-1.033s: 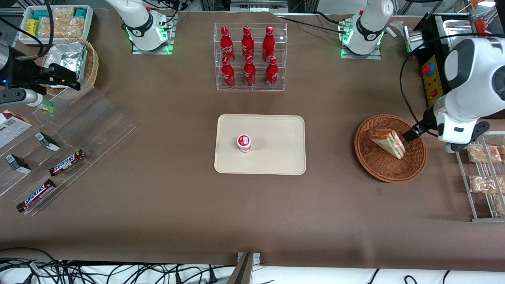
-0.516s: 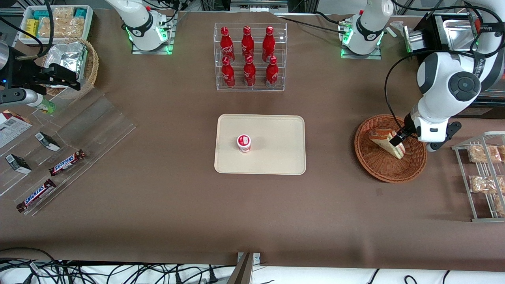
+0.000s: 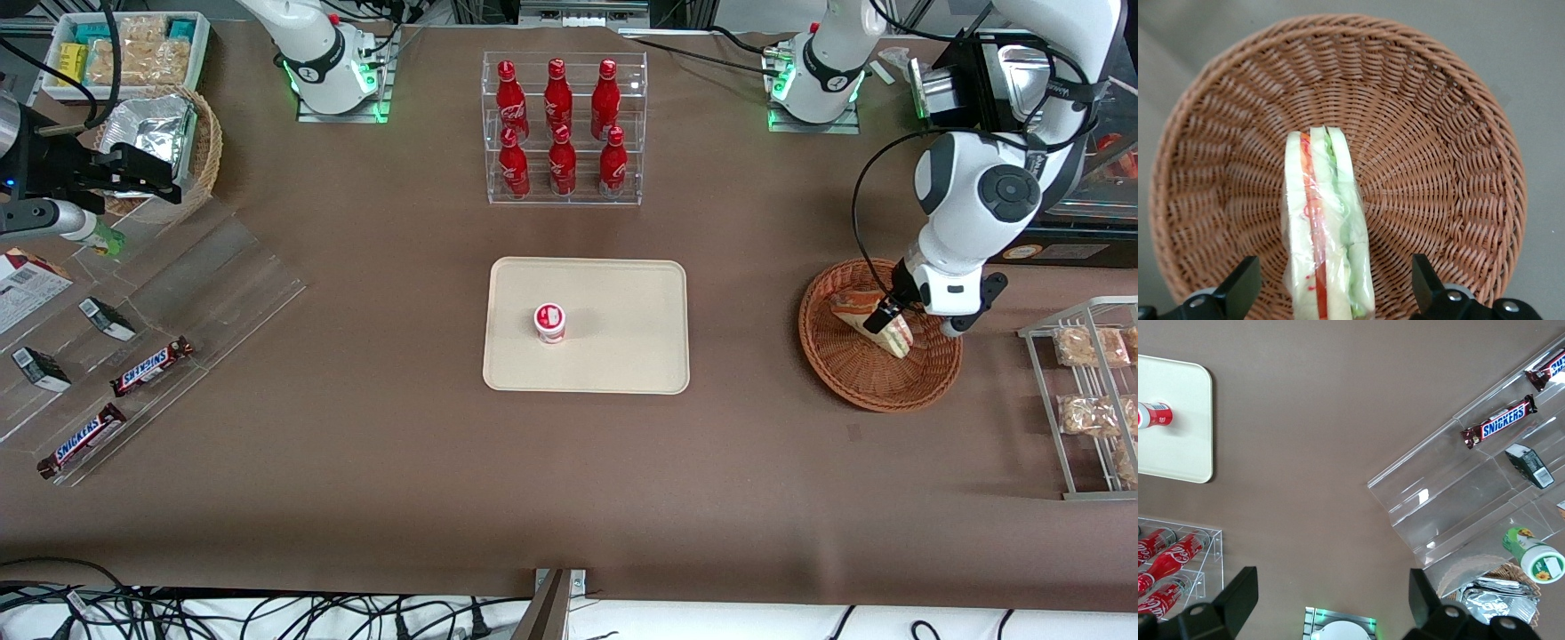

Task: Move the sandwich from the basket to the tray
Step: 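Close the left gripper on the wrapped sandwich, then lift the sandwich and carry it with the left gripper to the cream tray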

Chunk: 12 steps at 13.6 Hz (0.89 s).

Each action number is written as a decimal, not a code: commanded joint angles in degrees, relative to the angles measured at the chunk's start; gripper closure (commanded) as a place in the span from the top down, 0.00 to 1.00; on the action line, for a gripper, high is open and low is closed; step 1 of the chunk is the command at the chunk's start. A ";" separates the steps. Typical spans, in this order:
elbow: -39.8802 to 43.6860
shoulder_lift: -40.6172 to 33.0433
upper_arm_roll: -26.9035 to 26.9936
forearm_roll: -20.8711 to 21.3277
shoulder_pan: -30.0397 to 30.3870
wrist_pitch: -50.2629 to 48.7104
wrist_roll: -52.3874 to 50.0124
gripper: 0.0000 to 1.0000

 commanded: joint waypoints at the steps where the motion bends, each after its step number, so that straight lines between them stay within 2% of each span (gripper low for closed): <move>1: -0.80 1.09 -0.23 1.40 0.49 2.72 -1.38 1.00; 3: -0.80 1.80 -0.05 1.40 0.49 3.25 -1.38 1.00; 4: -0.80 1.88 0.12 1.40 0.49 3.25 -1.38 0.92; 5: -0.80 2.06 0.21 1.40 0.49 3.25 -1.47 0.49; 6: -0.80 2.15 0.21 1.40 0.49 3.25 -1.47 0.11; 7: -0.80 2.32 0.21 1.40 0.49 3.25 -1.38 0.00; 10: -0.80 2.50 0.21 3.94 0.49 3.08 -1.47 0.00; 12: -0.62 2.06 0.13 3.95 0.49 2.29 -1.82 0.00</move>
